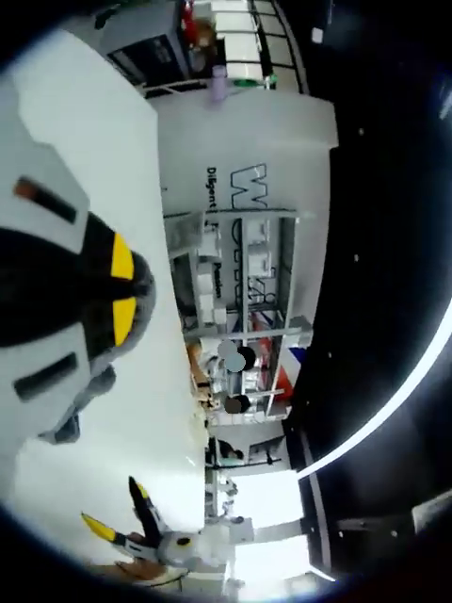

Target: Fold the towel on the table until its edges align and the towel forms a compact rectangular stack.

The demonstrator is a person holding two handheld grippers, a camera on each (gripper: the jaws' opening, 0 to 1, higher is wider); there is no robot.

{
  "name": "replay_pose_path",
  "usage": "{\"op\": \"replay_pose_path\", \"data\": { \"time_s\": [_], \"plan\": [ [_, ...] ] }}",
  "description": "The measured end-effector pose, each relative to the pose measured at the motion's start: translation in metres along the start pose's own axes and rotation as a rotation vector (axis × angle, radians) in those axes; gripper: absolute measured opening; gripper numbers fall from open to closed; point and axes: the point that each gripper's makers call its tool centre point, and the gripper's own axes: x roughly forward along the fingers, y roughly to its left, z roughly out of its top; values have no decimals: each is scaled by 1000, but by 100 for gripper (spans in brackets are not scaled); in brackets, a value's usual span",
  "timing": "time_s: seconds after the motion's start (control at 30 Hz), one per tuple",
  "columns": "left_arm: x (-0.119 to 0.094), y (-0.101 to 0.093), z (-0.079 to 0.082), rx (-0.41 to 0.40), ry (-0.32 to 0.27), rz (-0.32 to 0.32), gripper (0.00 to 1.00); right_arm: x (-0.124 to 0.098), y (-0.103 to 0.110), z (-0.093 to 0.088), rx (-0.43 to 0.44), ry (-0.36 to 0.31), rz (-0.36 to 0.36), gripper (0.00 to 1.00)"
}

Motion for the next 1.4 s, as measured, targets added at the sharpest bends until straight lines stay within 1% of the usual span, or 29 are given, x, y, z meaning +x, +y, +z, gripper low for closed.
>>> {"op": "replay_pose_path", "data": {
  "time_s": [0.07, 0.1, 0.23, 0.37, 0.47, 0.6, 0.7, 0.77, 0.87, 0.9, 0.93, 1.0, 1.07, 1.1, 1.17, 1.33, 1.4],
  "plan": [
    [5, 14, -15, 34, 40, 50, 5, 0, 0, 0, -2, 2, -1, 91],
    [6, 17, -23, 56, 66, 65, 5, 0, 1, -1, -4, 3, -1, 91],
    [12, 37, -50, 138, 138, 139, 6, 0, 1, -1, -7, 5, -3, 91],
    [16, 51, -74, 158, 201, 170, 6, 1, 1, -2, -9, 8, -4, 91],
    [17, 60, -94, 167, 248, 185, 6, 1, 2, -3, -12, 12, -3, 91],
    [18, 66, -120, 163, 302, 185, 6, 1, 4, -4, -17, 15, -2, 91],
    [20, 66, -131, 162, 324, 173, 6, 2, 5, -6, -20, 22, -2, 91],
    [21, 61, -137, 163, 335, 155, 6, 3, 5, -7, -22, 26, -3, 91],
    [23, 56, -143, 178, 354, 130, 6, 3, 6, -9, -22, 30, -1, 91],
    [23, 52, -145, 188, 363, 109, 6, 3, 6, -9, -21, 31, -1, 91],
    [25, 48, -145, 199, 358, 84, 6, 3, 6, -9, -22, 32, -2, 91],
    [22, 48, -144, 188, 356, 83, 7, 3, 5, -10, -23, 33, -3, 91],
    [20, 51, -137, 145, 325, 98, 9, 3, 6, -9, -22, 30, -3, 91],
    [22, 52, -135, 127, 316, 95, 10, 3, 6, -9, -22, 30, -2, 91],
    [21, 48, -130, 87, 288, 73, 13, 3, 7, -10, -23, 33, 0, 91],
    [12, 44, -116, 63, 247, 55, 19, 4, 8, -10, -25, 34, 4, 91],
    [8, 43, -107, 41, 223, 47, 22, 4, 8, -9, -25, 32, 5, 91]
  ]
}}
